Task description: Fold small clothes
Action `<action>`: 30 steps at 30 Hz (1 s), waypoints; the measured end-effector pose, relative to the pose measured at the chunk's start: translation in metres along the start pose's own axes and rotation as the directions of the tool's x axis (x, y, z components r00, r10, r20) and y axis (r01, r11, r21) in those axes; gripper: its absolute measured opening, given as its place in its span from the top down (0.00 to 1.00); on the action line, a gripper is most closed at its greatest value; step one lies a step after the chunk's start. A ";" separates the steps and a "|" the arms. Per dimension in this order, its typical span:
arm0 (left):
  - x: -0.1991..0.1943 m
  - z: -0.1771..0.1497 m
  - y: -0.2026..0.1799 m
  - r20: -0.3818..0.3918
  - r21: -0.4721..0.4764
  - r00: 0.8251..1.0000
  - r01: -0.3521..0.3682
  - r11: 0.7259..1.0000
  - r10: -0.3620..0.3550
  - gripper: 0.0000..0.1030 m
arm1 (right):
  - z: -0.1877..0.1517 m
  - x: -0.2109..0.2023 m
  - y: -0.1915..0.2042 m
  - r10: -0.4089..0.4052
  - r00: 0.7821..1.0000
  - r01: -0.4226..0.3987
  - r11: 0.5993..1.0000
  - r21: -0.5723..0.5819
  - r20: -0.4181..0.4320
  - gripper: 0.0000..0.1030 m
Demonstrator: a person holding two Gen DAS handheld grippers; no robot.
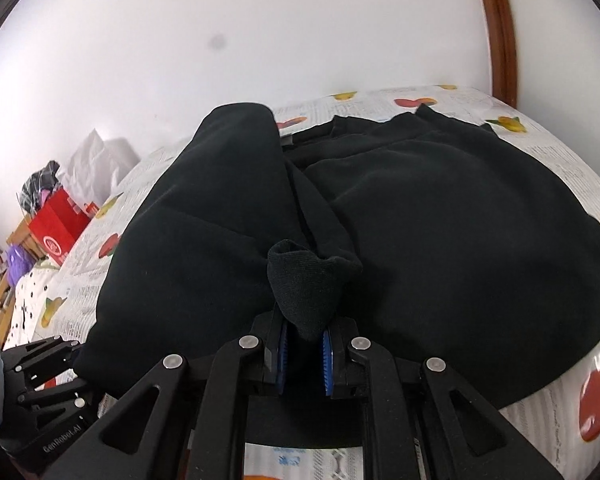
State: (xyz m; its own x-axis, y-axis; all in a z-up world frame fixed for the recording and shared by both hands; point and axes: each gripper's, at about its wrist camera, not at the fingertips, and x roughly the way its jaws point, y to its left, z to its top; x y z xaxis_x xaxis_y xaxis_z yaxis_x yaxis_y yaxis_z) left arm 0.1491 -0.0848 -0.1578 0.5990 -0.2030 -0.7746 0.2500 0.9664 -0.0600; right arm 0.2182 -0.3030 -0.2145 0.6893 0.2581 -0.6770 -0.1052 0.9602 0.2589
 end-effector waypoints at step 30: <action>-0.008 -0.014 0.081 -0.032 -0.212 0.996 -0.090 0.973 0.085 0.54 | 0.003 0.036 0.078 0.149 0.986 -0.151 0.988 -0.023 -0.070 0.88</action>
State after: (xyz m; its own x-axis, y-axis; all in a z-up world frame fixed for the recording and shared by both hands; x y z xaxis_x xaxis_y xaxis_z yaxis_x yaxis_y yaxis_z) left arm 0.1542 -0.0031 -0.1650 0.5934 -0.1153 -0.7966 0.0285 0.9921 -0.1224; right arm 0.2365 -0.2190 -0.2162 0.6142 0.4055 -0.6770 -0.2250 0.9123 0.3423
